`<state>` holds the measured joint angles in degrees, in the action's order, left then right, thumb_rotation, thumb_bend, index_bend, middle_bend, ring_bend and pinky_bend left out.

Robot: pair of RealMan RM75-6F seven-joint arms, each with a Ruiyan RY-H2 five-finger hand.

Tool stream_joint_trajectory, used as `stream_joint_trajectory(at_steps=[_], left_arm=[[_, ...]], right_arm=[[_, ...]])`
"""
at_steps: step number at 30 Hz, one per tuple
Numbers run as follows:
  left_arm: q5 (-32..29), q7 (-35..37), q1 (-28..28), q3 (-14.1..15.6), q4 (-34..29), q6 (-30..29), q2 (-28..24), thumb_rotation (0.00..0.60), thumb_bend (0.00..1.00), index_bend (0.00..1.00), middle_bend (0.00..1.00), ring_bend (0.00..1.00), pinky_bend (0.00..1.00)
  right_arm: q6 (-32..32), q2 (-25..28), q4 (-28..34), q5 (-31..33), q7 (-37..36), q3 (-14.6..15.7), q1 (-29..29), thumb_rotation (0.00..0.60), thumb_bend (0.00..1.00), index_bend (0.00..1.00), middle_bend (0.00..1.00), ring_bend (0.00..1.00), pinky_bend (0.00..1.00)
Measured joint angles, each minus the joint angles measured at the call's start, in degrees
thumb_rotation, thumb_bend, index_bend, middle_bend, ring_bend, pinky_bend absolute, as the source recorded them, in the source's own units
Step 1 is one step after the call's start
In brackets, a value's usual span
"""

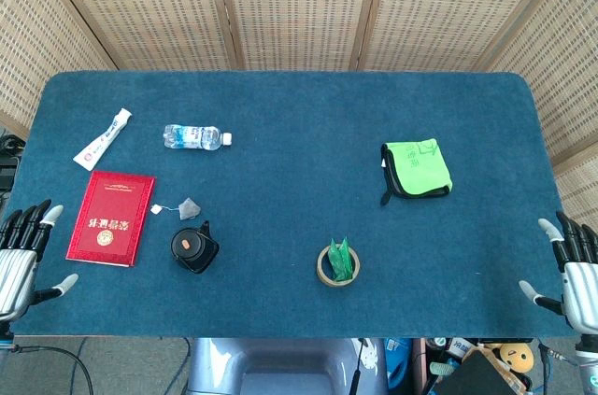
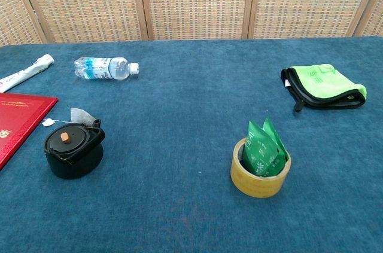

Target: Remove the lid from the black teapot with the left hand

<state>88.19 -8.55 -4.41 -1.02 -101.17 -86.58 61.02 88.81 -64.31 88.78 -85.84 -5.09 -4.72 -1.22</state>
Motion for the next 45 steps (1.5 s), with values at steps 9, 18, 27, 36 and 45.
stream_joint_trajectory(at_steps=[9,18,27,36,45], left_arm=[[0.04,0.01,-0.47,0.13,-0.08,1.14,0.02,0.6,0.17,0.0,0.0,0.0,0.0],[3.2,2.82,-6.22,0.3,1.51,9.1,-1.06,0.6,0.17,0.21,0.0,0.0,0.0],[9.71,11.64,-18.82,-0.78,9.15,21.0,0.6,0.6,0.26,0.39,0.0,0.0,0.0],[10.22,14.3,-25.97,-0.8,14.3,27.96,5.57,0.6,0.31,0.43,0.0,0.0,0.0],[10.31,12.24,-27.32,0.38,16.94,28.6,8.03,0.6,0.32,0.44,0.0,0.0,0.0]], right_arm=[[-0.04,0.15,0.11,0.31,-0.8,-0.2,0.05,0.6,0.0,0.0,0.0,0.0,0.0],[-0.48,-0.1,0.01,0.95,-0.11,-0.39,-0.07,0.6,0.0,0.0,0.0,0.0,0.0],[-2.0,-0.5,-0.51,2.37,0.36,-0.72,-0.49,0.6,0.0,0.0,0.0,0.0,0.0],[-2.19,-0.39,-0.7,2.56,-0.41,-0.74,-0.48,0.6,0.0,0.0,0.0,0.0,0.0],[-2.57,-0.33,-0.89,3.02,-1.01,-0.9,-0.54,0.6,0.0,0.0,0.0,0.0,0.0]])
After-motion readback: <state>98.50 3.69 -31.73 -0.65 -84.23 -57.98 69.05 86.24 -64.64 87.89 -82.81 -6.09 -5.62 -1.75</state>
